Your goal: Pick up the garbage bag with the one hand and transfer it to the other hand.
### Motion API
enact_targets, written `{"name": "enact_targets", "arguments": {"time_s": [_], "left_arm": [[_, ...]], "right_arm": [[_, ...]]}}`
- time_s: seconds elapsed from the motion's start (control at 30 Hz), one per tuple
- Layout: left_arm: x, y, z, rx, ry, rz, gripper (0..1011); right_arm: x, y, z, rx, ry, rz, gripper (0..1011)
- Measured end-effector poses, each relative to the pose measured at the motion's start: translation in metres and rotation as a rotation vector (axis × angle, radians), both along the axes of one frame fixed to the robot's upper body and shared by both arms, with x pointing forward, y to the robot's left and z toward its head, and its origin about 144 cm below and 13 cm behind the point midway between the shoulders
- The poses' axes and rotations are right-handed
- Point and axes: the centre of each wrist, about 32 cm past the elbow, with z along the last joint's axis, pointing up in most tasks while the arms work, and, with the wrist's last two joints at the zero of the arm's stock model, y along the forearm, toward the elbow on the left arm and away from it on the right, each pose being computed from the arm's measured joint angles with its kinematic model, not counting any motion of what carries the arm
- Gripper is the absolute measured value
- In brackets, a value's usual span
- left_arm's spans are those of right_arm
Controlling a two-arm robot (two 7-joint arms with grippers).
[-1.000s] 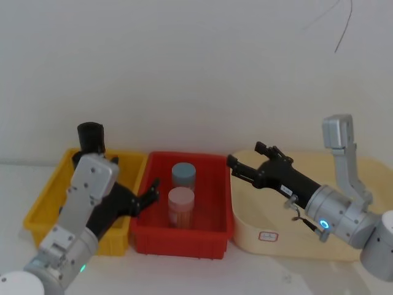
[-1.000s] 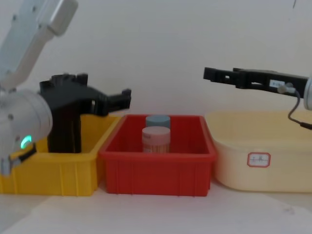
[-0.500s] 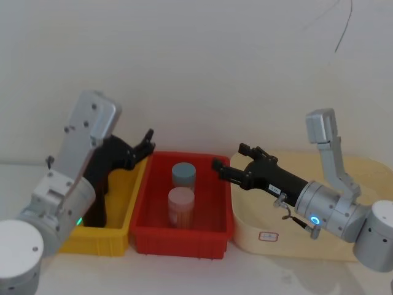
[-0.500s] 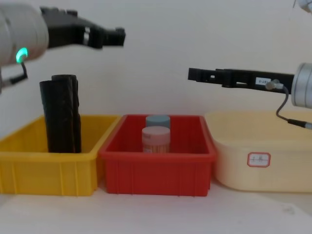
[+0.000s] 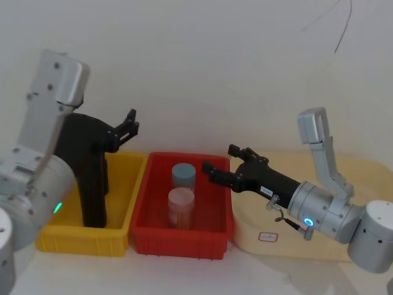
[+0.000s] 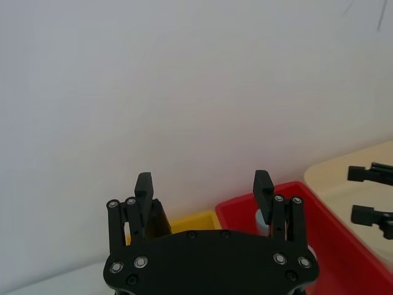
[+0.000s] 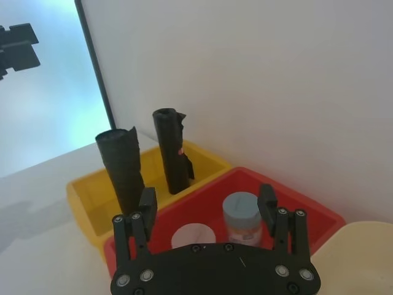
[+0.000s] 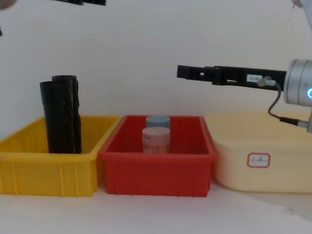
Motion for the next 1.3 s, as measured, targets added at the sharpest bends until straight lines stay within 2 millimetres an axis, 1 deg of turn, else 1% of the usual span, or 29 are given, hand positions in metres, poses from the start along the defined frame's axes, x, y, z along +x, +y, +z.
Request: {"name": "enact_targets", "arguments": {"time_s": [0.07, 0.17, 0.3, 0.33, 0.4, 0.43, 0.5, 0.6, 0.63, 0.73, 0.8, 1.03, 1.17, 1.3], "left_arm": [[-0.003, 0.004, 0.002, -0.009, 0.003, -0.006, 1001], [-0.008, 0.017, 0.003, -0.025, 0.014, -0.028, 1001], [-0.012, 0.029, 0.002, -0.034, 0.022, -0.048, 1001], [-0.014, 0.036, 0.002, -0.039, 0.019, -0.049, 1001], [-0.016, 0.042, 0.001, -0.046, 0.019, -0.06, 1001], [-0.018, 0.05, 0.0, -0.05, 0.018, -0.063, 1001], [-0.021, 0.06, -0.002, -0.055, 0.018, -0.072, 1001], [-0.024, 0.068, -0.005, -0.059, 0.021, -0.079, 1001], [-0.025, 0.074, -0.006, -0.063, 0.017, -0.086, 1001], [-0.026, 0.081, -0.008, -0.067, 0.015, -0.094, 1001], [-0.026, 0.089, -0.013, -0.074, 0.017, -0.103, 1001], [-0.022, 0.099, -0.024, -0.086, 0.031, -0.117, 1001], [-0.018, 0.104, -0.032, -0.096, 0.046, -0.131, 1001], [-0.01, 0.109, -0.04, -0.107, 0.065, -0.156, 1001]], "right_arm": [[-0.001, 0.001, 0.0, 0.001, -0.001, 0.004, 1001], [-0.003, 0.003, 0.0, 0.005, -0.001, 0.009, 1001], [-0.005, 0.004, -0.001, 0.009, 0.001, 0.011, 1001], [-0.006, 0.004, -0.002, 0.01, 0.003, 0.011, 1001], [-0.007, 0.005, -0.003, 0.013, 0.005, 0.012, 1001], [-0.008, 0.005, -0.003, 0.014, 0.006, 0.013, 1001], [-0.009, 0.006, -0.005, 0.018, 0.01, 0.016, 1001], [-0.012, 0.007, -0.007, 0.023, 0.017, 0.018, 1001], [-0.012, 0.008, -0.007, 0.025, 0.018, 0.019, 1001], [-0.014, 0.009, -0.01, 0.03, 0.025, 0.023, 1001], [-0.015, 0.01, -0.011, 0.033, 0.03, 0.025, 1001], [-0.018, 0.011, -0.015, 0.036, 0.041, 0.032, 1001], [-0.019, 0.012, -0.017, 0.037, 0.047, 0.037, 1001], [-0.02, 0.013, -0.018, 0.036, 0.051, 0.044, 1001]]}}
